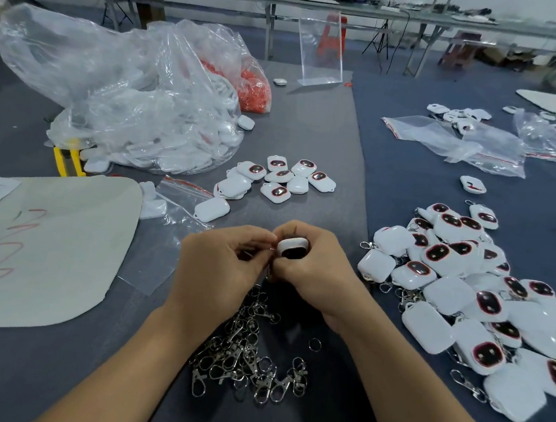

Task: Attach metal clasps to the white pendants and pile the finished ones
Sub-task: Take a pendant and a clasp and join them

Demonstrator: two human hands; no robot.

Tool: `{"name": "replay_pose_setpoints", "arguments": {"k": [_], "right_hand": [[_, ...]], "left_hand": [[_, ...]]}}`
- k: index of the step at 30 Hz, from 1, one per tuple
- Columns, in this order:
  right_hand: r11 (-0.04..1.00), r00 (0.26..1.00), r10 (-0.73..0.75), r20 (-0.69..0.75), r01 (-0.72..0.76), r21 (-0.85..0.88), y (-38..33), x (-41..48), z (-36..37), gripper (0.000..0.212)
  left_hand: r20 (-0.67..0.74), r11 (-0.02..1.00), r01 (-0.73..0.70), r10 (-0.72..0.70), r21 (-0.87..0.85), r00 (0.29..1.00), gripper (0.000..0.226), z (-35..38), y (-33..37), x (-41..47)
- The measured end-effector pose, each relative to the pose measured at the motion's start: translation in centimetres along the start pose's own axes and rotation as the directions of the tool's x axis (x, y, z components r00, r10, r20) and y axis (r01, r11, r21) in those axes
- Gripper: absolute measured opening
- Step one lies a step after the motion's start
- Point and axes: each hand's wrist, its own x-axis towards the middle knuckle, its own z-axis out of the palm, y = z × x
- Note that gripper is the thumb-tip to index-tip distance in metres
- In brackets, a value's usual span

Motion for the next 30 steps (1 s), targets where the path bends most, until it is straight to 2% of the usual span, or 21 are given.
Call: {"name": "replay_pose_setpoints", "arguments": {"k": [3,6,9,11,14,22,26,30], "right_hand": [[0.979,0.990,-0.071,-0.122,0.045,-0.198,-0.1,0.1,0.3,0.019],[0.960,0.986,-0.125,-0.115,0.091,-0.265,-0.1,0.2,0.2,0.019],[0.957,0.979,-0.157,-0.127,0.119,-0.266,-0.1,0.2,0.2,0.019],[0.964,0.976,-0.145,-0.163,0.102,-0.244,-0.1,0.3,0.4,0.015],[0.977,0.972,-0.118,-0.202,0.077,-0.198,0.1,0.5,0.2,0.014],[0.970,0.965,-0.156,-0.210,0.109,-0.219,0.4,0.5,-0.3,0.021],[0.976,0.959,-0.158,-0.234,0.116,-0.183,0.3,0.5,-0.8,0.020],[0.984,0.959,-0.159,-0.235,0.133,-0.122,0.1,0.5,-0.5,0.018]], "left_hand": [[-0.012,0.987,-0.101,0.103,0.126,0.995,0.033,-0.3,0.5,-0.1],[-0.042,0.977,-0.133,0.142,0.165,0.989,0.025,-0.5,0.4,0.1],[-0.054,0.991,-0.093,0.098,0.094,0.994,0.029,-0.4,0.3,0.4],[-0.071,1.000,-0.011,0.011,0.007,0.997,0.030,-0.1,0.2,0.5],[-0.063,0.995,0.096,-0.097,-0.012,0.993,0.016,0.2,0.4,0.7],[-0.003,0.993,0.061,-0.061,0.098,0.998,0.006,0.2,1.0,0.7],[0.023,0.995,0.089,-0.091,0.051,0.996,0.021,0.3,0.8,0.8],[0.028,0.987,0.133,-0.136,0.089,0.990,0.019,0.3,0.3,0.8]]}}
